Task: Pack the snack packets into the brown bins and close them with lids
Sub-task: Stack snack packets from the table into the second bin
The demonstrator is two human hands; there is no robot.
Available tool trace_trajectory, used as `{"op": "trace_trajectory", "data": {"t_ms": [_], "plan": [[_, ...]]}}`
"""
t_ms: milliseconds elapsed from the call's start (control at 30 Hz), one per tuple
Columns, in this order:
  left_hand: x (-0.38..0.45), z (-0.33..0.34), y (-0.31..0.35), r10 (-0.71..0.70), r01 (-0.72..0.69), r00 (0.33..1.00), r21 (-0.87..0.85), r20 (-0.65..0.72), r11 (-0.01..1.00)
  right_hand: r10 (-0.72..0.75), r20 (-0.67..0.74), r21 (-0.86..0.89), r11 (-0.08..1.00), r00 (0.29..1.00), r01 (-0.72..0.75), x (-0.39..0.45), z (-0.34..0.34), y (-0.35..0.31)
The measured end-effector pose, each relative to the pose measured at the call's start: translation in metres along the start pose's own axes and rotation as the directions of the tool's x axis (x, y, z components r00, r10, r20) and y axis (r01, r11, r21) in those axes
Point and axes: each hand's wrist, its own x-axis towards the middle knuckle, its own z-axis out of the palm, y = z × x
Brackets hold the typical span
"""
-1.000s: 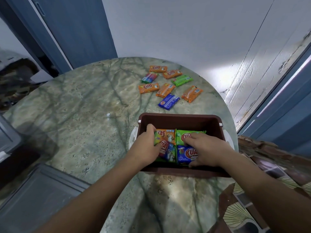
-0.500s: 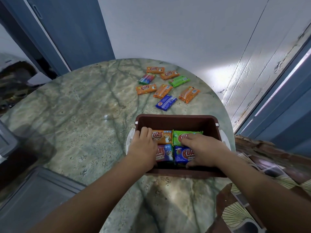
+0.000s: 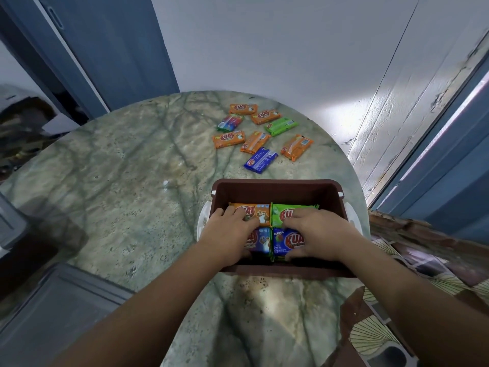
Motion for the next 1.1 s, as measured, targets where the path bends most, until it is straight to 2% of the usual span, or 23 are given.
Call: {"op": "trace_trajectory", "data": {"t_ms": [33, 100, 167, 200, 267, 300, 367, 400, 467, 533, 800, 1100], "plan": [[-0.001, 0.000, 0.000, -0.012, 0.011, 1.000, -0.044, -0.019, 0.999, 0.023, -0.054, 0.018, 1.000, 0.998, -0.022, -0.002, -0.001, -0.001], [-0.004, -0.003, -0.001, -0.074, 0.049, 0.990, -0.202, -0.119, 0.978, 0.084, -0.277, 0.053, 0.996, 0.957, -0.072, -0.005, -0.002, 0.001], [-0.002, -0.008, -0.006, -0.179, 0.099, 0.942, -0.277, -0.282, 0.956, 0.214, -0.526, 0.132, 0.977, 0.823, -0.169, -0.009, -0.001, 0.005], [0.001, -0.011, -0.010, -0.244, 0.155, 0.906, -0.267, -0.346, 0.951, 0.300, -0.601, 0.191, 0.954, 0.741, -0.232, -0.010, 0.000, 0.006], [0.010, -0.016, -0.019, -0.396, 0.319, 0.843, -0.255, -0.363, 0.913, 0.482, -0.610, 0.308, 0.876, 0.629, -0.373, -0.009, 0.000, 0.008], [0.014, -0.018, -0.023, -0.460, 0.391, 0.822, -0.254, -0.335, 0.885, 0.580, -0.543, 0.382, 0.814, 0.607, -0.437, -0.008, 0.000, 0.009], [0.023, -0.019, -0.030, -0.539, 0.476, 0.807, -0.277, -0.240, 0.835, 0.743, -0.299, 0.541, 0.649, 0.599, -0.535, -0.003, -0.003, 0.014], [0.027, -0.019, -0.033, -0.567, 0.499, 0.807, -0.322, -0.166, 0.804, 0.779, -0.177, 0.597, 0.571, 0.602, -0.564, -0.001, -0.005, 0.017], [0.034, -0.016, -0.037, -0.596, 0.518, 0.803, -0.489, -0.006, 0.702, 0.787, -0.073, 0.631, 0.512, 0.613, -0.583, 0.005, -0.006, 0.025], [0.035, -0.010, -0.040, -0.613, 0.495, 0.790, -0.617, 0.025, 0.612, 0.775, -0.078, 0.621, 0.530, 0.628, -0.577, 0.008, -0.006, 0.027], [0.041, -0.002, -0.046, -0.611, 0.448, 0.791, -0.653, -0.029, 0.611, 0.749, -0.117, 0.586, 0.582, 0.653, -0.563, 0.023, -0.004, 0.040], [0.054, 0.000, -0.063, -0.696, 0.475, 0.717, -0.721, -0.015, 0.505, 0.672, -0.134, 0.539, 0.666, 0.729, -0.515, 0.075, -0.020, 0.061]]}}
